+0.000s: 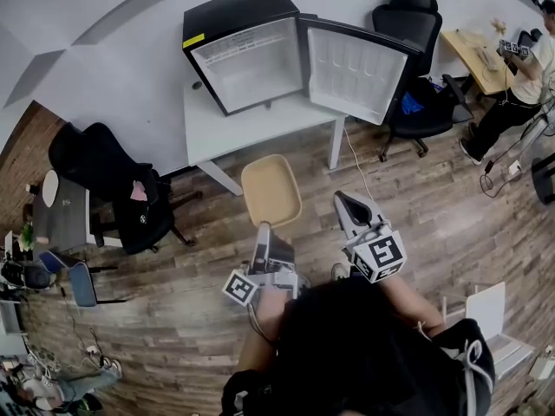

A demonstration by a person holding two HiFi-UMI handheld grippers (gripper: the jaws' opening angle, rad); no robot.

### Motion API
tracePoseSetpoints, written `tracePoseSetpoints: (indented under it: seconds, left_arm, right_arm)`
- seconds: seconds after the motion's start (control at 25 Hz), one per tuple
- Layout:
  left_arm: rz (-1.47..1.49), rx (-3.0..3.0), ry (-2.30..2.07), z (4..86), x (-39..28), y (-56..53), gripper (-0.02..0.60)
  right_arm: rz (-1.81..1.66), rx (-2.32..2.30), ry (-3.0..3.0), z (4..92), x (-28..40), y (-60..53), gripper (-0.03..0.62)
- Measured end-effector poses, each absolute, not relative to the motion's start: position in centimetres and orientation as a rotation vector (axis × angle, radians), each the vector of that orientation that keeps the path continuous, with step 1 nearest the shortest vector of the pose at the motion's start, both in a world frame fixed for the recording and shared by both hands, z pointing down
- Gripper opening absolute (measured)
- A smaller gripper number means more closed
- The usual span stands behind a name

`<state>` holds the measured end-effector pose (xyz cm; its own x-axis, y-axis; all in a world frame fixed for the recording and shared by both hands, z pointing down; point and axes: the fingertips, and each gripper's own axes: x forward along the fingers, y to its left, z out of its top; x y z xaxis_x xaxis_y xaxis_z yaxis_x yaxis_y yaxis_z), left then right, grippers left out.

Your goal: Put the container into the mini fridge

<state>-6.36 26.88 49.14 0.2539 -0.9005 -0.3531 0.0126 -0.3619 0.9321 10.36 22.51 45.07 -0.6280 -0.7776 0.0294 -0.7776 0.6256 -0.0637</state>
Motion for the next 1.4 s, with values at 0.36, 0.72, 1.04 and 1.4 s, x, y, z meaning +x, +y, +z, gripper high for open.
tracePoseSetpoints:
  seconds: [0.36, 0.72, 1.04, 1.4]
  left_arm:
    - [-1.268, 1.611, -0.881, 48.7, -4.8, 25.5, 0.249]
    - [-1.3, 1.593, -0.939, 48.6, -2.6, 22.9, 0.249]
    - [-1.307, 1.584, -0.949, 49.1, -4.0, 17.2, 0.249]
    - [-1.307, 1.598, -0.873, 48.8, -9.6, 5.9, 0.249]
  right_arm:
    - [-0.105, -1.293, 2.864, 45.3, 11.9, 21.9, 0.012]
    - [-0.095, -1.195, 2.915, 46.0, 13.5, 18.9, 0.012]
    - [-0.106, -1.183, 2.928, 47.0, 11.8, 13.7, 0.012]
    - [-0.078, -1.26, 2.918, 46.8, 6.0, 4.1, 0.012]
